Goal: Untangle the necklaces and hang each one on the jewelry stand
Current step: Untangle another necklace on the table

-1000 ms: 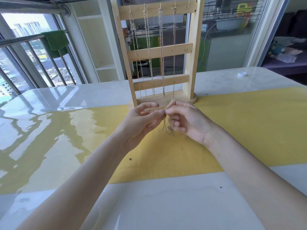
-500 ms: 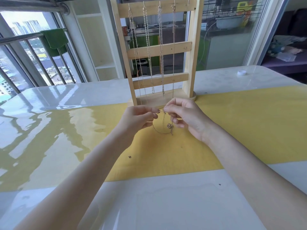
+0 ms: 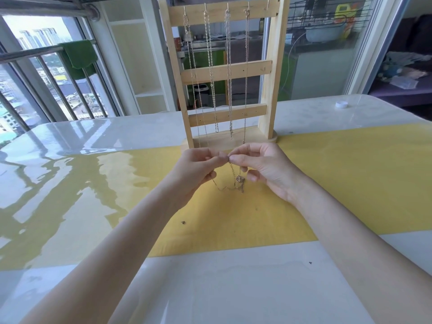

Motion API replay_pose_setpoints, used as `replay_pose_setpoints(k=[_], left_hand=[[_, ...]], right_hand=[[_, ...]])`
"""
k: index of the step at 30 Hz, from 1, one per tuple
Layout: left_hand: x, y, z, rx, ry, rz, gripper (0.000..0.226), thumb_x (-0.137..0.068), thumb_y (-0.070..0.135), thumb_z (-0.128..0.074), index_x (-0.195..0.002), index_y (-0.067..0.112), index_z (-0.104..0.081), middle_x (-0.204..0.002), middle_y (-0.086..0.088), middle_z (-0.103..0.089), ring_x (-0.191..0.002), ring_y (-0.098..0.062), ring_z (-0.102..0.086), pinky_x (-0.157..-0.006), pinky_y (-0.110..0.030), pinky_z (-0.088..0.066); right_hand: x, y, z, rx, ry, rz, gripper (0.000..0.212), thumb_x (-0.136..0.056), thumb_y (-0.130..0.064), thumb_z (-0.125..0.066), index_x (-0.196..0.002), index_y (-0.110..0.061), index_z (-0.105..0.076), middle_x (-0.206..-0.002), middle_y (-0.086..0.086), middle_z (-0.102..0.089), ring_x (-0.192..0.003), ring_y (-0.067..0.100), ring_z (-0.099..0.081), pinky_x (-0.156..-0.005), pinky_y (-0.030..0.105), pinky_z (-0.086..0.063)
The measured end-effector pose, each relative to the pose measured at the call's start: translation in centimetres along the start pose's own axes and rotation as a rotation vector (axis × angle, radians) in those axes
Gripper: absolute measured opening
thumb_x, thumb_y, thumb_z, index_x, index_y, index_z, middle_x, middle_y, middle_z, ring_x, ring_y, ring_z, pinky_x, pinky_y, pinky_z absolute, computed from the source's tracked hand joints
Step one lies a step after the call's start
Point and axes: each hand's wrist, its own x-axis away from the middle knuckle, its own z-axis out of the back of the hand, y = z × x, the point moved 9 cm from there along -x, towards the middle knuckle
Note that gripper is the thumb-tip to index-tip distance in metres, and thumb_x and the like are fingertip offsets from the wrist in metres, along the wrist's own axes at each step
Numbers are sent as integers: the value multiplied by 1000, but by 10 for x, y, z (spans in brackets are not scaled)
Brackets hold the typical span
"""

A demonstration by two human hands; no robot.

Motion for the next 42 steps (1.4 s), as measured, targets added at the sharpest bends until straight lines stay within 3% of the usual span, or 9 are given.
replay_pose_setpoints(k=[5,9,14,16,19,33,38,42], left_hand=[[0,6,6,-97,73,-62,13,-86,15,-68,-73,14,-68,-74,-8,-40,-62,-13,-34,-62,-23,-33],[0,14,9,-194,116,-143,15,-85,13,-67,-71,14,-65,-59,4,-42,-58,-10,-34,-60,-24,-31],[0,12,6,-120,90,-124,18,-90,11,-61,-73,14,-63,-64,4,-46,-62,-9,-42,-64,-20,-41],[0,10,5,-50,80,-120,18,-91,9,-58,-74,14,-59,-66,3,-51,-61,-7,-47,-61,-18,-44],[0,9,1,4,47,-106,17,-93,8,-55,-76,13,-57,-69,4,-61,-61,-6,-55,-60,-17,-47],[0,15,3,-20,55,-148,18,-98,11,-47,-82,7,-53,-75,0,-64,-63,-3,-62,-58,-16,-49],[1,12,0,95,21,-105,15,-94,7,-53,-80,9,-56,-77,-1,-69,-74,-10,-68,-62,-18,-52],[1,12,2,112,23,-106,13,-85,1,-65,-89,9,-55,-68,2,-68,-70,-12,-68,-64,-20,-54]], right_hand=[[1,-5,3,48,61,43,9,-80,-6,-72,-75,-13,-69,-70,-8,-62,-53,0,-48,-41,17,-34],[0,-4,4,76,84,35,5,-80,-11,-73,-79,-10,-69,-65,-10,-60,-54,3,-46,-40,18,-33],[0,-1,-2,-24,-2,4,14,-91,-14,-61,-89,-1,-67,-83,6,-66,-53,8,-48,-40,17,-34],[1,-1,-4,-24,-29,7,12,-88,-8,-62,-94,1,-67,-78,6,-66,-51,8,-49,-40,17,-34],[0,-2,-5,-4,-39,24,4,-84,-1,-65,-87,-4,-65,-68,2,-65,-50,7,-49,-40,17,-34],[0,2,-3,38,-61,-26,14,-89,-14,-62,-76,-11,-65,-64,1,-57,-46,7,-43,-40,17,-29],[0,2,1,22,-27,-20,6,-88,-10,-63,-83,-7,-64,-66,1,-57,-46,8,-43,-40,17,-29],[0,2,-1,34,-36,-17,6,-88,-9,-63,-83,-6,-63,-66,1,-58,-46,7,-43,-40,17,-30]])
